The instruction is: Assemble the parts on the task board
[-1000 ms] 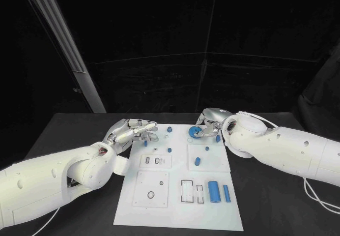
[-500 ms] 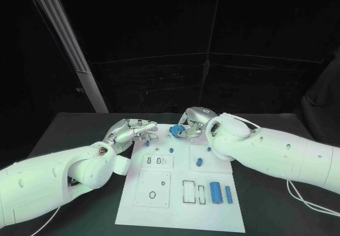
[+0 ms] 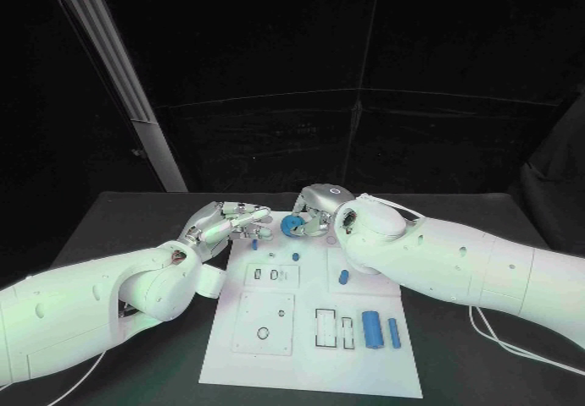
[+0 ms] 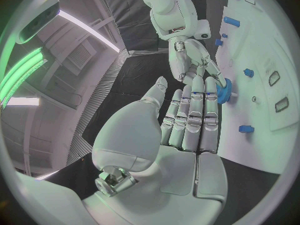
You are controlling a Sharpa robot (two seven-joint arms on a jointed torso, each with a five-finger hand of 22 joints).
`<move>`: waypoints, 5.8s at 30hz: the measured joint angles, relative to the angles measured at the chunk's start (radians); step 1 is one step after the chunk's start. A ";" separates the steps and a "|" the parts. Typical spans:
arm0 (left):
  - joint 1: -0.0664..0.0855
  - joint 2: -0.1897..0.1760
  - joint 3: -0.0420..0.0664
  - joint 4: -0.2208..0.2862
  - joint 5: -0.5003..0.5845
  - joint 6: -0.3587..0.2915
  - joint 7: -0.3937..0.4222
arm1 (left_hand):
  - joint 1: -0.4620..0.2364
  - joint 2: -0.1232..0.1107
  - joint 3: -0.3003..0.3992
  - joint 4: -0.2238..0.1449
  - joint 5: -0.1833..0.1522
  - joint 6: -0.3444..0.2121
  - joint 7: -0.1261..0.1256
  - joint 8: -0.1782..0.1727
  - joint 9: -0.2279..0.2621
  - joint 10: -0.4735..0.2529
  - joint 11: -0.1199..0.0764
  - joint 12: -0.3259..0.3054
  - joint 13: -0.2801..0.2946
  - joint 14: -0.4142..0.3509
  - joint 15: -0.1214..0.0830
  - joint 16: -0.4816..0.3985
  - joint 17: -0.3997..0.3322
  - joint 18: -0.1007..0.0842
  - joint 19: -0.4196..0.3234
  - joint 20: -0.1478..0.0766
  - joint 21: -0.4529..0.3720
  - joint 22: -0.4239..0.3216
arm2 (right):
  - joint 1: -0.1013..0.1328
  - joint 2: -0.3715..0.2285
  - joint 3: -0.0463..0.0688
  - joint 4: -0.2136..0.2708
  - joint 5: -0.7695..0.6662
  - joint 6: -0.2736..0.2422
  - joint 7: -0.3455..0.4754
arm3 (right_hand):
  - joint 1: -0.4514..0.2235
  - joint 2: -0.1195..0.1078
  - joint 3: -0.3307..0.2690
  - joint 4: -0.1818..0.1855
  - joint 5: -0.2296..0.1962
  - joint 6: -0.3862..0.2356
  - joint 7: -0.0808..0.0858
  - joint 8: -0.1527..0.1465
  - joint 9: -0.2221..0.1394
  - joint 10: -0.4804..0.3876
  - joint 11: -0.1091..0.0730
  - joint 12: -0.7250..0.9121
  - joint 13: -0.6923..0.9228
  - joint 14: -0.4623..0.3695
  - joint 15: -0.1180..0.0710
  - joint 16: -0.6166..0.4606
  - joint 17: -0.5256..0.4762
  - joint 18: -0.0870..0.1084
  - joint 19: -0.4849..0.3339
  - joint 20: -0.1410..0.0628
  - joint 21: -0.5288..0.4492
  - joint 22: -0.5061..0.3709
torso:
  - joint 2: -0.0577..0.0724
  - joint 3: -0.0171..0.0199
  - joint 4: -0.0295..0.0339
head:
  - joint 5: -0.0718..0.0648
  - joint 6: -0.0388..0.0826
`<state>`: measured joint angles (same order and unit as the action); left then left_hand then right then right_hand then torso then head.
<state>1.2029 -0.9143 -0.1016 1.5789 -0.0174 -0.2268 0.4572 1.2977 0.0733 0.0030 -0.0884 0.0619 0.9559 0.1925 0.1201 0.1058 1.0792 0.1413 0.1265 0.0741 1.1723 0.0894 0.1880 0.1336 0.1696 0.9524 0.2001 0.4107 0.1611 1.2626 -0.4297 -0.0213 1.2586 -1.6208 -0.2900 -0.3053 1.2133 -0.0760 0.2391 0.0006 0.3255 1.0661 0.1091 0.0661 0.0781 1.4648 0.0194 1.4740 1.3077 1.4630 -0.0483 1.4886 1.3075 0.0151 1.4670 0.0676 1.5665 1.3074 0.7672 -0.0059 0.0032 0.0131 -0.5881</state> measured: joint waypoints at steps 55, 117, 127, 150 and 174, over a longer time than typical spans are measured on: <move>0.001 -0.005 0.000 -0.001 0.000 0.000 -0.001 | 0.000 0.000 0.001 -0.007 0.000 0.000 0.000 -0.005 0.000 0.000 0.000 -0.007 -0.001 0.000 0.000 -0.003 0.001 0.000 0.000 0.000 0.000 -0.001 | -0.011 -0.193 -0.008 0.090 0.121 -0.052 0.112 | 0.050 -0.065 -0.040 0.199 -0.171 -0.120 0.014 -0.003 -0.011 0.000 0.022 -0.079 0.000 0.004 0.011 -0.025 0.000 0.000 0.000 0.007 0.000 0.000 | -0.006 0.0009 -0.0081 | -0.002 -0.002; -0.002 0.025 0.000 -0.046 0.000 0.006 0.000 | 0.009 0.009 0.004 -0.021 0.000 0.004 -0.004 -0.009 0.000 0.007 0.000 -0.011 -0.001 0.000 0.000 -0.011 0.003 0.000 0.000 0.000 0.000 -0.003 | -0.080 -0.361 -0.010 -0.037 0.464 0.034 0.380 | 0.101 -0.044 -0.044 0.076 -0.172 -0.083 0.008 0.008 -0.005 0.000 0.022 -0.080 0.000 0.004 0.011 -0.020 0.000 0.000 0.000 0.007 -0.004 0.000 | -0.015 0.0116 -0.0296 | -0.017 -0.022; -0.003 0.025 -0.001 -0.047 0.000 0.007 -0.001 | 0.009 0.009 0.004 -0.021 0.000 0.007 0.000 -0.009 0.000 0.007 0.000 -0.011 -0.001 0.000 0.000 -0.011 0.004 0.000 0.000 0.000 0.000 -0.004 | -0.082 -0.358 -0.010 -0.043 0.461 0.040 0.380 | 0.100 -0.010 -0.022 0.055 -0.172 -0.038 -0.001 0.015 -0.004 0.000 0.014 -0.076 0.000 0.004 0.011 -0.016 0.000 0.000 0.000 0.007 -0.004 0.000 | -0.016 0.0119 -0.0290 | -0.018 -0.023; -0.003 0.022 -0.001 -0.049 0.000 0.007 -0.001 | 0.014 0.014 0.004 -0.021 0.000 0.007 0.000 -0.009 0.000 0.007 0.000 -0.015 -0.002 0.000 0.000 -0.015 0.004 0.000 0.000 0.000 0.000 -0.004 | -0.083 -0.374 -0.009 0.023 0.461 -0.047 0.372 | 0.071 0.040 0.008 0.024 -0.122 0.028 -0.015 0.019 -0.001 0.002 -0.002 -0.057 0.000 0.004 -0.004 0.000 0.000 0.000 0.000 -0.007 0.000 0.000 | -0.016 0.0128 -0.0290 | -0.016 -0.029; 0.005 0.004 -0.001 -0.037 0.000 0.006 -0.001 | 0.014 0.014 0.007 -0.023 0.000 0.007 0.000 -0.012 0.000 0.007 0.000 -0.015 -0.002 0.000 0.000 -0.015 0.005 0.000 0.000 0.000 0.000 -0.005 | -0.068 -0.169 -0.009 0.191 0.281 -0.084 0.180 | 0.059 0.054 0.018 0.021 -0.108 0.031 -0.011 0.007 0.002 0.000 -0.007 -0.057 0.000 0.000 -0.007 0.000 0.000 0.000 0.000 -0.007 0.000 0.000 | -0.022 -0.0012 -0.0156 | 0.024 -0.045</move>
<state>1.2084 -0.9108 -0.1022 1.5424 -0.0177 -0.2212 0.4566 1.3113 0.0870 0.0100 -0.1118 0.0619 0.9632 0.1927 0.1085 0.1059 1.0864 0.1412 0.1112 0.0725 1.1723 0.0894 0.1732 0.1384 0.1694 0.9523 0.2001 0.4107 0.1565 1.1942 -0.5992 -0.0300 1.4496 -1.3394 -0.3741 -0.1252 1.2726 -0.0218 0.2575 0.0212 0.2175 1.0973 0.0979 0.0735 0.0798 1.4649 0.0122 1.4167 1.3075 1.4632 -0.0556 1.4885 1.3073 0.0151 1.4669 0.0602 1.5667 1.3073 0.7455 -0.0072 -0.0125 0.0373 -0.6335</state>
